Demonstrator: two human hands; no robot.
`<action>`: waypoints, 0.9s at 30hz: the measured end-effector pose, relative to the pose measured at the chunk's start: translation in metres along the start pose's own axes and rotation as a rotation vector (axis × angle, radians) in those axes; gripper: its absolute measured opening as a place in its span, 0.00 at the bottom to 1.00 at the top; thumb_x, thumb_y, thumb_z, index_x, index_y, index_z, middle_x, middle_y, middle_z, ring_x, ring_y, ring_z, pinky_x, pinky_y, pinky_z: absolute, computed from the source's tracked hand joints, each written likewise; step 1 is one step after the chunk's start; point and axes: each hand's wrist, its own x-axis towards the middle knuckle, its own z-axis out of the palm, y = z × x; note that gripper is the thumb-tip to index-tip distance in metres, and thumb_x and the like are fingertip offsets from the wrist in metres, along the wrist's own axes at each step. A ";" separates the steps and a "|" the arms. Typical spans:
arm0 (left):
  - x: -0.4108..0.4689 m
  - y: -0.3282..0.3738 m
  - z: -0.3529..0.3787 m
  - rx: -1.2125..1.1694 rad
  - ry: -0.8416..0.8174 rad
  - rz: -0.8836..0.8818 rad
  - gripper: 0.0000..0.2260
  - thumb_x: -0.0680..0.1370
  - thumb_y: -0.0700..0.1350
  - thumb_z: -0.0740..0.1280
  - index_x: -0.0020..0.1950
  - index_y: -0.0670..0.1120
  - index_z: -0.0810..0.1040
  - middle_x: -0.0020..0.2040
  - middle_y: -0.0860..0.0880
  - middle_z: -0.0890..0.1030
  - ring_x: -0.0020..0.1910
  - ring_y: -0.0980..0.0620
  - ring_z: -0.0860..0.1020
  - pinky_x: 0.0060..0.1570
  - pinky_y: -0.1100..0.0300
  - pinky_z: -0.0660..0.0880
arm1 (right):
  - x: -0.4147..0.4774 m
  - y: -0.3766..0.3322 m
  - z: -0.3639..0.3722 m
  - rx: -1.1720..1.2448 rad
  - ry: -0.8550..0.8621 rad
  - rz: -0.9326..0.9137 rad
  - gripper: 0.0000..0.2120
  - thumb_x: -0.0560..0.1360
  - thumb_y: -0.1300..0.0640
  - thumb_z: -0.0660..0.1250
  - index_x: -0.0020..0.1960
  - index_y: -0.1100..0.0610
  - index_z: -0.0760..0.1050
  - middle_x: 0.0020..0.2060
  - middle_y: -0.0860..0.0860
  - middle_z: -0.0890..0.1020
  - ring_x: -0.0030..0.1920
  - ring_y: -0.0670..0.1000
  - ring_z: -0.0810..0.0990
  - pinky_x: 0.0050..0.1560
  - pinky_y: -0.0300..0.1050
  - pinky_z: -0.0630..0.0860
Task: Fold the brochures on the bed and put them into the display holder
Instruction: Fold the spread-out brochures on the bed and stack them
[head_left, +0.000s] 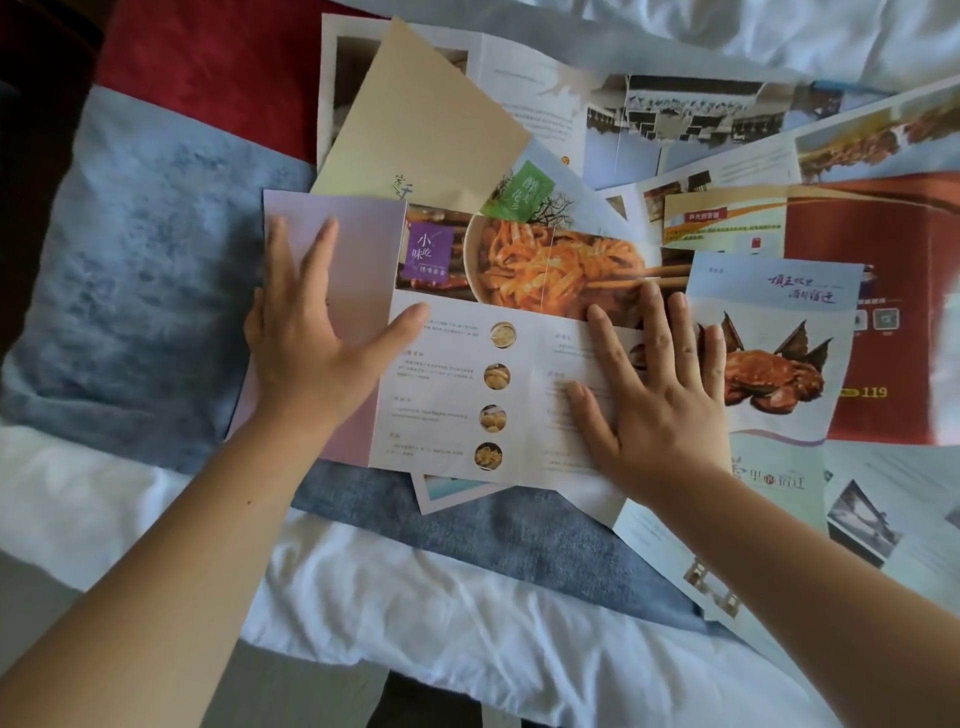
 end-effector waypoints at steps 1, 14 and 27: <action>0.000 0.004 -0.001 -0.031 -0.009 -0.018 0.48 0.67 0.76 0.67 0.82 0.63 0.52 0.85 0.52 0.44 0.83 0.50 0.48 0.78 0.37 0.49 | 0.000 -0.002 -0.004 0.007 -0.020 0.005 0.35 0.82 0.30 0.44 0.85 0.42 0.45 0.84 0.56 0.42 0.83 0.59 0.39 0.80 0.68 0.45; -0.030 0.064 0.006 -0.139 -0.110 0.058 0.44 0.70 0.63 0.59 0.84 0.54 0.51 0.84 0.49 0.52 0.83 0.50 0.50 0.80 0.42 0.48 | 0.008 -0.047 -0.015 0.057 -0.118 0.062 0.43 0.72 0.17 0.44 0.81 0.33 0.35 0.83 0.60 0.37 0.81 0.70 0.38 0.74 0.80 0.41; -0.063 0.123 0.060 0.057 -0.196 0.155 0.40 0.74 0.59 0.58 0.84 0.57 0.47 0.85 0.47 0.47 0.83 0.45 0.45 0.80 0.40 0.44 | -0.025 0.040 -0.033 0.228 -0.065 -0.098 0.32 0.85 0.44 0.56 0.84 0.57 0.54 0.84 0.55 0.43 0.83 0.53 0.36 0.79 0.50 0.42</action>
